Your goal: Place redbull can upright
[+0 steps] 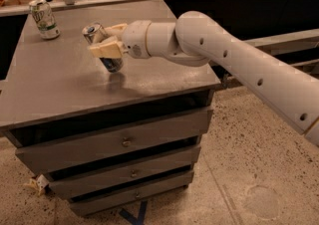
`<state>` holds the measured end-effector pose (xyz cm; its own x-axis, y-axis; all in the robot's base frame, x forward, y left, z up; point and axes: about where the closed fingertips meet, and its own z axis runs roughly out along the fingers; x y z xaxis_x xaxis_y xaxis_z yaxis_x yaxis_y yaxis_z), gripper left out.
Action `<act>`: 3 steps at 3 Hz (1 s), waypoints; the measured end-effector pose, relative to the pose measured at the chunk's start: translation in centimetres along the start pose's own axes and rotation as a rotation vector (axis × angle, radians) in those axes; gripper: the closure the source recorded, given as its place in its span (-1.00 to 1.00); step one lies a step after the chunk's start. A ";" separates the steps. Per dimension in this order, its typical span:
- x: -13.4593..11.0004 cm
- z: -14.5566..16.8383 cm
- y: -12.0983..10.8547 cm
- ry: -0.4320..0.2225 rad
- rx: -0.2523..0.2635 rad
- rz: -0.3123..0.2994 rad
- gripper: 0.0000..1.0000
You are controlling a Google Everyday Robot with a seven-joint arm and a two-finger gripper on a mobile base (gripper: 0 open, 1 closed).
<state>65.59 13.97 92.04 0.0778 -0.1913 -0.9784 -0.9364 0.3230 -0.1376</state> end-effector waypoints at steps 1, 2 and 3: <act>0.5 -0.1 -0.5 -0.044 0.025 0.043 1.00; 0.1 -0.4 -1.0 -0.110 0.051 0.056 1.00; -0.3 -0.6 -1.2 -0.150 0.058 0.056 1.00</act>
Offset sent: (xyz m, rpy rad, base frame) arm 0.0133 -0.0184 0.0096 0.2098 -0.0173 -0.0729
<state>66.49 13.07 92.55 0.0799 -0.0325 -0.9963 -0.9196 0.3834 -0.0862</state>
